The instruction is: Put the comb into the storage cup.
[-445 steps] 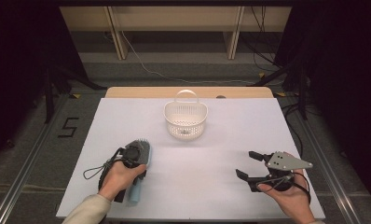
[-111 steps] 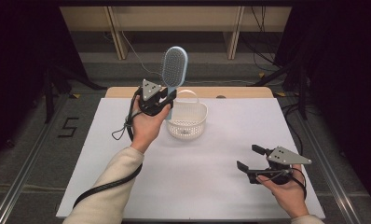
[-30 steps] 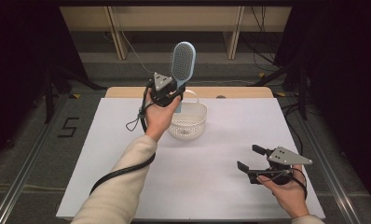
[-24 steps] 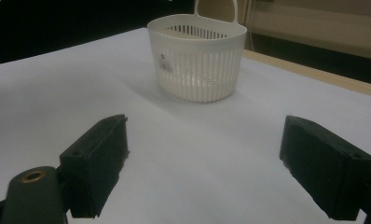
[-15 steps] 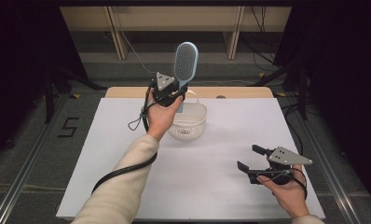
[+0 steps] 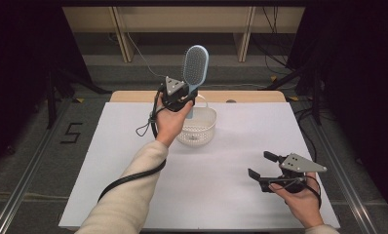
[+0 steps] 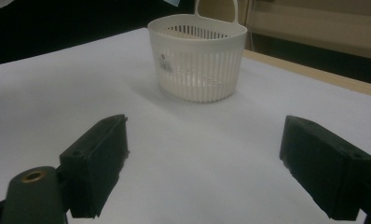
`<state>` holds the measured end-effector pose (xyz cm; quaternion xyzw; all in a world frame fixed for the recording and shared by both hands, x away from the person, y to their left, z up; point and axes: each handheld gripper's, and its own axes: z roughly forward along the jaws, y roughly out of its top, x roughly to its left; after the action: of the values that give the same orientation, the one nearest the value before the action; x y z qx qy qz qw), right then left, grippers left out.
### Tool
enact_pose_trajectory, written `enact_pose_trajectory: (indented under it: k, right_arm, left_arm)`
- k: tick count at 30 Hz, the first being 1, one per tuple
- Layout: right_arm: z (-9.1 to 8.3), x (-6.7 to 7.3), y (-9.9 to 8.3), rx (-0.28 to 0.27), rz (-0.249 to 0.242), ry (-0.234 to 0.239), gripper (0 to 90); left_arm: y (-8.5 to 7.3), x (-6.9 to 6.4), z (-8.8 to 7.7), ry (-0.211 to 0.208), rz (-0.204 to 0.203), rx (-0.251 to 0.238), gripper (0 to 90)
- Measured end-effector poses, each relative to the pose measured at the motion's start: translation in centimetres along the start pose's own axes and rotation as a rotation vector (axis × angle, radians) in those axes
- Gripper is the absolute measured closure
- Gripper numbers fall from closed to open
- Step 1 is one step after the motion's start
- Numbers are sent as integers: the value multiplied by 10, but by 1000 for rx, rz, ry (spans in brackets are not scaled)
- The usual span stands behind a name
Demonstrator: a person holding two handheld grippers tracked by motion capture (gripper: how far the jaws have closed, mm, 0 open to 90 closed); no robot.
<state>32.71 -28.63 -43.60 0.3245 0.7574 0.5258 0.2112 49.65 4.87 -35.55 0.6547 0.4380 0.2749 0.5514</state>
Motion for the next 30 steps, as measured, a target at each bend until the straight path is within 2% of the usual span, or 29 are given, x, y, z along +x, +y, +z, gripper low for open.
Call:
enact_pose_trajectory:
  k: [30]
  right_arm:
    - [0, -1, 0, 0, -3, 0, 159]
  left_arm:
    - [-7, -4, 9, -11, 3, 0, 695]
